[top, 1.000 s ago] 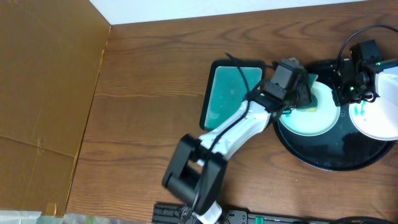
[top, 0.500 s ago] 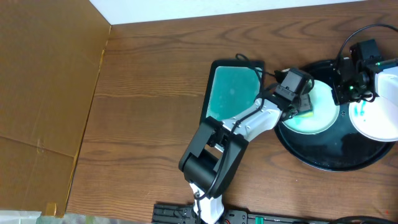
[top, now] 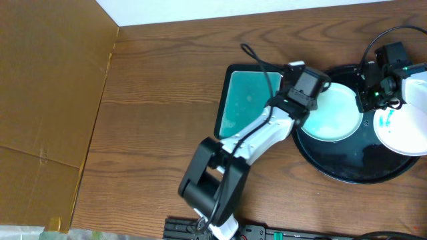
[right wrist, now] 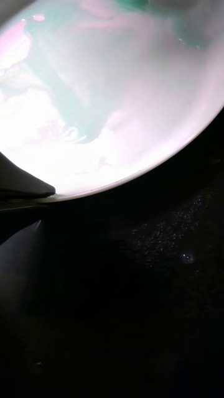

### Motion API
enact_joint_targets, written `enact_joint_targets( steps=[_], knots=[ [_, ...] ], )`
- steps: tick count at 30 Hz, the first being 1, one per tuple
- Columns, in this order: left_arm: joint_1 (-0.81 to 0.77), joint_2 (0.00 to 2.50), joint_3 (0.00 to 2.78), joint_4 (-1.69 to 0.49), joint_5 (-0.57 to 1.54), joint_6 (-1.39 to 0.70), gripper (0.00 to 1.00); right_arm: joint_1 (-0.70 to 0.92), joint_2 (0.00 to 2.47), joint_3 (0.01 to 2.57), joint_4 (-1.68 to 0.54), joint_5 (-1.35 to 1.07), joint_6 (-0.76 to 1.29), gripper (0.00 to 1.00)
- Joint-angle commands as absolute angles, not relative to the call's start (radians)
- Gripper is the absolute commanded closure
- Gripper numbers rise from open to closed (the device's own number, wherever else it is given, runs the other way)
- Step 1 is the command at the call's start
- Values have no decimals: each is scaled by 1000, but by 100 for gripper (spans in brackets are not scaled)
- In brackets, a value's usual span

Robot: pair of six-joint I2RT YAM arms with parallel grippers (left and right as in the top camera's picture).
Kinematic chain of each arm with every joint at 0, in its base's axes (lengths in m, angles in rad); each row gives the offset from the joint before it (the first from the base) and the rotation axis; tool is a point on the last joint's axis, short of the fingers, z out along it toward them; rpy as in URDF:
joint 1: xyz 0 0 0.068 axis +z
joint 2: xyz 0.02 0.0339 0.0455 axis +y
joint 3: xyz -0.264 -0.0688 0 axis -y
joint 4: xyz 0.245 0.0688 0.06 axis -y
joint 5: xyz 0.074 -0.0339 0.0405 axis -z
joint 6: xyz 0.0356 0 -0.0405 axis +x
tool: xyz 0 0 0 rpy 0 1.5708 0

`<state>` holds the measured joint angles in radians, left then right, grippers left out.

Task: Clean dirty plates on tray and stack at the side
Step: 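Scrub the held plate with the sponge in the left gripper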

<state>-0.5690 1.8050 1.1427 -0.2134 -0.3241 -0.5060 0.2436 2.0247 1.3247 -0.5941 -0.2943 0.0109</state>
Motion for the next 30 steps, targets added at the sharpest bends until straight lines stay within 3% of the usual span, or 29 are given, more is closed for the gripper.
enact_joint_targets(
  steps=[1, 6, 12, 24, 30],
  knots=[
    [-562, 1763, 1135, -207, -159, -509, 93, 242, 2048, 1314, -594, -258, 6, 99],
    [-567, 1794, 1135, -184, 209, -562, 93, 242, 2048, 1314, -594, -259, 6, 99],
    [-579, 1852, 1129, -189, 250, -513, 93, 242, 2048, 1314, -594, -259, 6, 99],
    [-556, 1923, 1129, -290, -104, -479, 93, 242, 2048, 1314, -594, -258, 6, 99],
    [-555, 1923, 1129, -290, -178, -411, 93, 242, 2048, 1314, -595, -258, 6, 99]
  ],
)
